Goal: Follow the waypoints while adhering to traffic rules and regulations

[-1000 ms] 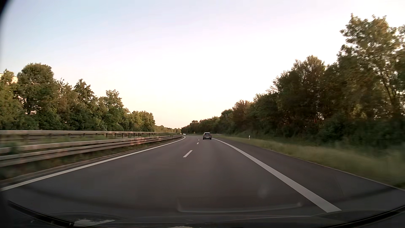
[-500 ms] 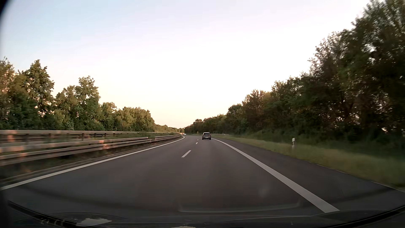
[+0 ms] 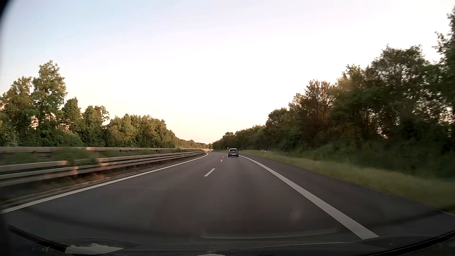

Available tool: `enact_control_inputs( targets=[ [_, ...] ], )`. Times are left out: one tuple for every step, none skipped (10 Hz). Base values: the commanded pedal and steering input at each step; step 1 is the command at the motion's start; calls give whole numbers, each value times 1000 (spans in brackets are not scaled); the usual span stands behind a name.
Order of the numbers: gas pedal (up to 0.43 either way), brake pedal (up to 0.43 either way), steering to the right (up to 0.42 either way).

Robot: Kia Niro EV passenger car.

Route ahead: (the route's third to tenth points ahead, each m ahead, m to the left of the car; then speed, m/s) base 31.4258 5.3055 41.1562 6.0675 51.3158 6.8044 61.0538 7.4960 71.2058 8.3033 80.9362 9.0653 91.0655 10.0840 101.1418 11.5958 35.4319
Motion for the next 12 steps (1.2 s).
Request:
enact_control_inputs(
  targets=[
    [118, 18, -13],
    [118, 12, -12],
    [118, 18, -12],
    [118, 18, -11],
    [118, 18, -11],
    [118, 18, -11],
    [130, 18, -11],
    [130, 18, -11],
    [130, 18, -11],
    [130, 12, -11],
    [130, 12, -11],
    [130, 18, -10]
  ],
)
